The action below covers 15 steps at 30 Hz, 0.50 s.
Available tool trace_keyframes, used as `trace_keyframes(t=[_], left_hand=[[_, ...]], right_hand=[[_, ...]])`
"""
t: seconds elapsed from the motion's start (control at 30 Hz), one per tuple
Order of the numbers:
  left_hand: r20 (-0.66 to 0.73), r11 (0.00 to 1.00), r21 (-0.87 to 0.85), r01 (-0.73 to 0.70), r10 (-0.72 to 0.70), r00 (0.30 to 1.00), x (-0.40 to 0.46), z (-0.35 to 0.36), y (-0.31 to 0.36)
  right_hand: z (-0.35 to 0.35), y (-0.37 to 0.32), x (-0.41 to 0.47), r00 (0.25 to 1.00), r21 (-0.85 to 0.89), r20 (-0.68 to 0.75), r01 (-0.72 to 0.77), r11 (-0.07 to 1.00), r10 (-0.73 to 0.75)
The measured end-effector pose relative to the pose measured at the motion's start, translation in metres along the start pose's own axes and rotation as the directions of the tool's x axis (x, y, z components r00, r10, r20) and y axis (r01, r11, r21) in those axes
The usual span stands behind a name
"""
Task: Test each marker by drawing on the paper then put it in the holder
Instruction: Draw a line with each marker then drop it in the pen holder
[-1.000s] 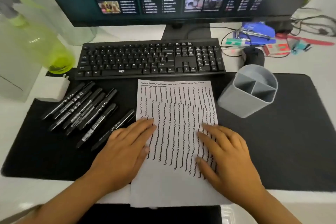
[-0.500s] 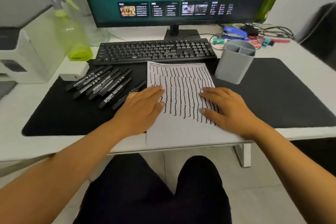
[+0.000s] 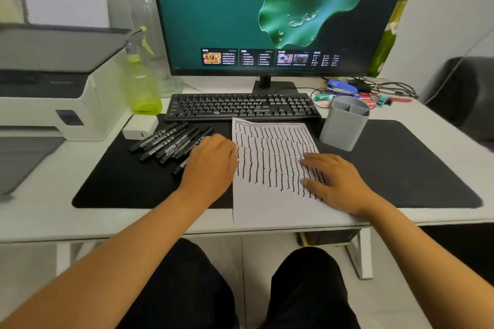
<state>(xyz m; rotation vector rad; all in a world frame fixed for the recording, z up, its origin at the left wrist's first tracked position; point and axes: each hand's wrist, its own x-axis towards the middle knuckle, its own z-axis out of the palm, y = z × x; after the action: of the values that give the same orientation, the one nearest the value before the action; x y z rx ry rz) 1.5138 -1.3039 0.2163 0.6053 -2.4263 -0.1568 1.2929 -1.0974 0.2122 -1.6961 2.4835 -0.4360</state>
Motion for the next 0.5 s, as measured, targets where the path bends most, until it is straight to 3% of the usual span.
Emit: trace_keyframes(t=[0.07,0.13,0.3,0.4,0.47,0.5], left_hand=[[0.018,0.980,0.178,0.086,-0.090,0.996,0.004,-0.003,-0.010],[0.124,0.937,0.327,0.120,-0.169,0.978,0.006,-0.001,-0.016],[0.280,0.927,0.344,0.149,-0.253,0.926,0.022,-0.001,-0.018],[0.313,0.924,0.219,0.312,-0.370,0.875,0.032,-0.015,-0.018],[0.353,0.880,-0.036,0.473,-0.432,0.830,0.034,-0.030,-0.011],[0.395,0.790,-0.233,0.567,-0.456,0.798,0.034,-0.037,-0.004]], right_hand=[[0.001,0.001,0.001,1.000,0.007,-0.010,-0.003,1.000,0.003],[0.001,0.002,0.001,1.000,0.006,-0.019,-0.002,1.000,0.003],[0.002,0.004,0.001,0.999,0.017,-0.033,0.013,1.000,-0.012],[-0.002,0.001,0.000,0.999,0.037,-0.032,0.008,0.999,-0.007],[-0.008,-0.008,-0.002,0.995,0.103,-0.100,0.004,0.995,0.007],[-0.010,-0.015,-0.004,0.988,0.145,-0.153,0.012,0.989,0.011]])
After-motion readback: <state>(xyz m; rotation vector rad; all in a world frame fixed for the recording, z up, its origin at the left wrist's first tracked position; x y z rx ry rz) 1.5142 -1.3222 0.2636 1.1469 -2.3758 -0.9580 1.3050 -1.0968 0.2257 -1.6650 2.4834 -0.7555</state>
